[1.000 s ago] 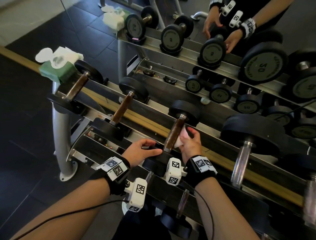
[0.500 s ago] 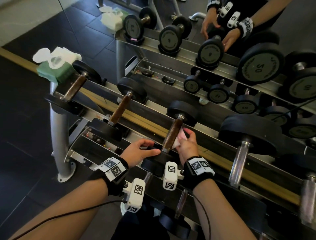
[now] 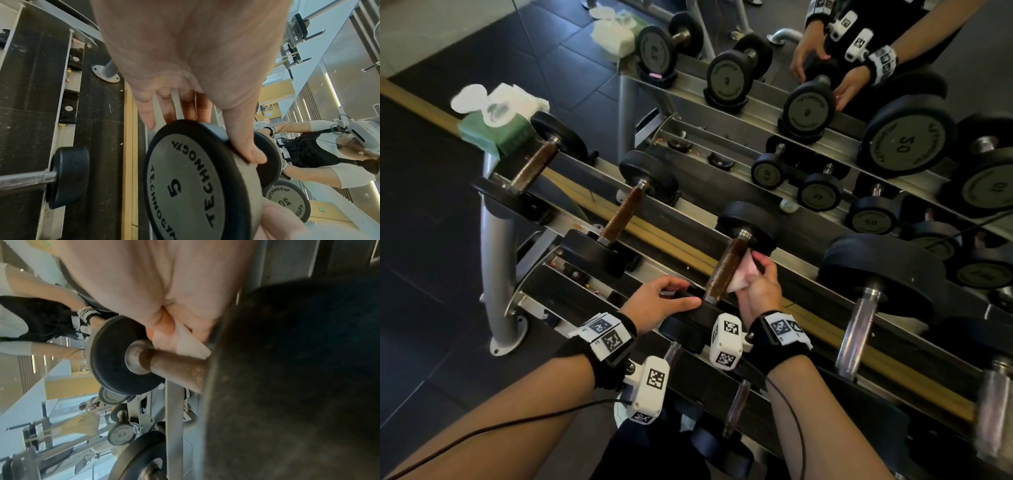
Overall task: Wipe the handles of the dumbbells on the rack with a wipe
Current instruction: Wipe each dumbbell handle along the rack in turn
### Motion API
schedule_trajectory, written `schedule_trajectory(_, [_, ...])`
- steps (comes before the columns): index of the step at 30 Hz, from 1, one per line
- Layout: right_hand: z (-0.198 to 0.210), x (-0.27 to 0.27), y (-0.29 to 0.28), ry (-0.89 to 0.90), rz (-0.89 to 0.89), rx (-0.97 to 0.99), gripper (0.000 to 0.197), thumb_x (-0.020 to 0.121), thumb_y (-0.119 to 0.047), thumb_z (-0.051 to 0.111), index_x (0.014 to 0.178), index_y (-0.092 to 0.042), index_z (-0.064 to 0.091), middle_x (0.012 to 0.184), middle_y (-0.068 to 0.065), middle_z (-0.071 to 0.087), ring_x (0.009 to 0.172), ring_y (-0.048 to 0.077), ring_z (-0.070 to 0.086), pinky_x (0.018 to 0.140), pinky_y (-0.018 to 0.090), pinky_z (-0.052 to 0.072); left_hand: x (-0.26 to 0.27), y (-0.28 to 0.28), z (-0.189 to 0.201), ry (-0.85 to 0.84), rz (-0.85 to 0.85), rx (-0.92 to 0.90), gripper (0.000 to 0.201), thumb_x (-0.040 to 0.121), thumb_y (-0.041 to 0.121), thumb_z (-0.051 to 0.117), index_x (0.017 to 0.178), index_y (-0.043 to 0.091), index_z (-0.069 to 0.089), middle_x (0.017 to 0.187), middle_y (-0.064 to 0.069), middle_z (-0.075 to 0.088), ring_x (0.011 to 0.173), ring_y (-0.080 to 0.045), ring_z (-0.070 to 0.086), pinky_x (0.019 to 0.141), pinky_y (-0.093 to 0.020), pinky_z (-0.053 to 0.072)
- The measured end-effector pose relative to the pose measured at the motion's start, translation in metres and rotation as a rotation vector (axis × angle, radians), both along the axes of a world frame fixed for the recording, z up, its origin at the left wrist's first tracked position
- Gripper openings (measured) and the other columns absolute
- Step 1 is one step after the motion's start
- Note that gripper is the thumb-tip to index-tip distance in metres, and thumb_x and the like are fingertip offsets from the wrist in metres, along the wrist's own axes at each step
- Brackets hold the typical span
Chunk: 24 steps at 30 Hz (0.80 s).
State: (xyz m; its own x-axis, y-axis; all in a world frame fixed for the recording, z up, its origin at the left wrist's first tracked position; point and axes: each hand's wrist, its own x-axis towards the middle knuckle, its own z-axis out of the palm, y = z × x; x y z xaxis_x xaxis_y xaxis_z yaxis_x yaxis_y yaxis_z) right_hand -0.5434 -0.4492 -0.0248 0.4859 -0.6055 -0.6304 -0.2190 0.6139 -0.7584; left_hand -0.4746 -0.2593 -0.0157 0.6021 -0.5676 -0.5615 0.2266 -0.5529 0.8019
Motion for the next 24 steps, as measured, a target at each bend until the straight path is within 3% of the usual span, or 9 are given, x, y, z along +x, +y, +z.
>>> schedule_trajectory(4, [0.000,-0.001,0.010,0.108,0.051,-0.076,0.062,0.087,0.005,0.039,0.106,-0.053,0.049,0.125,0.006,0.054,0.108,0.025,0.057,0.090,0.048,0.051,-0.002,0.000,0.002,-0.007,0.007,-0.002,0.049,0.083,0.042,0.073,0.128,0.030,0.057,0.122,0.006,0.060,0.113,-0.014,0.057,0.104,-0.040,0.045])
schedule_trajectory(7, [0.003,-0.015,0.015,0.218,0.193,-0.110,0.061,0.085,0.001,0.042,0.097,-0.058,0.047,0.117,0.003,0.056,0.101,0.025,0.059,0.079,0.045,0.052,-0.003,0.000,0.001,0.001,0.008,-0.013,0.049,0.083,0.040,0.072,0.129,0.028,0.057,0.123,0.003,0.060,0.113,-0.016,0.058,0.102,-0.037,0.045])
schedule_trajectory(10, [0.006,-0.015,0.006,0.258,0.228,-0.112,0.060,0.086,0.006,0.041,0.103,-0.051,0.047,0.118,0.009,0.058,0.101,0.028,0.061,0.080,0.047,0.054,-0.001,0.001,0.000,0.017,-0.012,-0.014,0.047,0.083,0.041,0.072,0.127,0.031,0.057,0.121,0.006,0.059,0.112,-0.014,0.057,0.097,-0.032,0.045])
schedule_trajectory(13, [0.008,0.000,-0.007,0.201,0.106,-0.034,0.049,0.092,0.003,0.051,0.118,-0.039,0.047,0.111,0.013,0.063,0.096,0.032,0.066,0.079,0.050,0.058,0.001,0.001,-0.002,0.009,-0.018,-0.010,0.040,0.080,0.046,0.073,0.117,0.039,0.059,0.114,0.012,0.061,0.106,-0.008,0.058,0.088,-0.024,0.045])
schedule_trajectory(15, [0.010,0.010,-0.013,0.113,0.030,0.029,0.044,0.092,-0.005,0.060,0.119,-0.037,0.047,0.108,0.012,0.063,0.093,0.030,0.067,0.077,0.050,0.059,0.001,0.000,-0.003,0.008,-0.015,-0.007,0.038,0.080,0.048,0.074,0.115,0.042,0.059,0.113,0.012,0.061,0.103,-0.007,0.058,0.083,-0.022,0.044])
schedule_trajectory(17, [0.009,0.014,-0.011,0.089,0.012,0.023,0.038,0.094,-0.008,0.058,0.117,-0.037,0.047,0.111,0.010,0.065,0.095,0.027,0.067,0.083,0.050,0.058,0.001,0.001,-0.004,0.010,-0.015,-0.002,0.037,0.080,0.048,0.073,0.114,0.044,0.058,0.114,0.012,0.060,0.102,-0.007,0.058,0.081,-0.023,0.045])
schedule_trajectory(24, [0.008,-0.024,0.012,0.327,0.261,-0.126,0.044,0.089,-0.001,0.043,0.097,-0.043,0.050,0.109,0.006,0.059,0.096,0.029,0.061,0.071,0.042,0.052,0.001,0.001,-0.006,0.038,-0.009,-0.004,0.047,0.079,0.048,0.074,0.122,0.037,0.059,0.121,0.008,0.058,0.113,-0.015,0.055,0.103,-0.042,0.045])
